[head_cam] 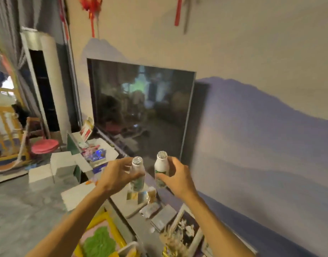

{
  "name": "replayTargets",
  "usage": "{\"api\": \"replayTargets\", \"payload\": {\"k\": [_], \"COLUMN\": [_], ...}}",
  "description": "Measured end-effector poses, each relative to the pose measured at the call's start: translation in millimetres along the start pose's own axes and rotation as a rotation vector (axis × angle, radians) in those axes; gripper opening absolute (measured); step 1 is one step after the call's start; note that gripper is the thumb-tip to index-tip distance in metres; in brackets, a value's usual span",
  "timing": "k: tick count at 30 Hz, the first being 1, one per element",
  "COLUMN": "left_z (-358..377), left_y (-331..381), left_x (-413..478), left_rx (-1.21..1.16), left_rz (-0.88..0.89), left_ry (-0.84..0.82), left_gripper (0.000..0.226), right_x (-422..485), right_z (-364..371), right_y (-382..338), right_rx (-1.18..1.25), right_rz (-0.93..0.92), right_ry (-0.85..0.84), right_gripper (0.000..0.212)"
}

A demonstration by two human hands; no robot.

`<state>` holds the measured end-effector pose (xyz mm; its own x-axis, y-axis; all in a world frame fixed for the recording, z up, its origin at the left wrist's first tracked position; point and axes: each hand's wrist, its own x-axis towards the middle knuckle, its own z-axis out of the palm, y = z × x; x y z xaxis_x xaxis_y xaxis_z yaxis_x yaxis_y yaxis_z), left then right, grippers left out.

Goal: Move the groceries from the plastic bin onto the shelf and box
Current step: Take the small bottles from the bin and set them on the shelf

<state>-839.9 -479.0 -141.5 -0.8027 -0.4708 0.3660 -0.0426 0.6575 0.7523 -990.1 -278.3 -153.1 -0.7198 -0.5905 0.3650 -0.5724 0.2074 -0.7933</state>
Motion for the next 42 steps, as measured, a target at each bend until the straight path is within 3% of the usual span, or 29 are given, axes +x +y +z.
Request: {"api": "replayTargets", "payload": {"k": [9, 15, 20, 23, 33, 42], "left_z": [176, 300, 389, 438, 573, 702], "left_y": [179, 285, 369, 407, 447, 401], "left_x": [-41, -122, -212, -261, -341, -380], "left_rx": [-0.134, -0.259, -0.315, -0.324, -0.261, -0.224], "left_rz": [0.238, 0.329, 0.349, 0.351, 0.296, 0.086], "left_ry": [-0.381, -0.588, -0.729, -0.803, -0.909, -0.916], "left_gripper": [0.025, 0.036, 0.031, 0.039, 0.032, 0.042], "right_x": [-168, -324, -459, -525, -625, -663], "right_z": [-212, -337, -422, -463, -523, -521], "right_y": [28, 59, 83, 94, 164, 296], "right_rx": [-0.163, -0.231, -0.237, -0.247, -0.229, -0.161], "right_rz": [0.214, 0.385, 0.489, 0.536, 0.71, 0.821], "right_ry": [0.367, 0.576, 0.681, 0.735, 0.766, 0.729], "right_gripper": [0.063, 0.061, 0.063, 0.065, 0.064, 0.055]}}
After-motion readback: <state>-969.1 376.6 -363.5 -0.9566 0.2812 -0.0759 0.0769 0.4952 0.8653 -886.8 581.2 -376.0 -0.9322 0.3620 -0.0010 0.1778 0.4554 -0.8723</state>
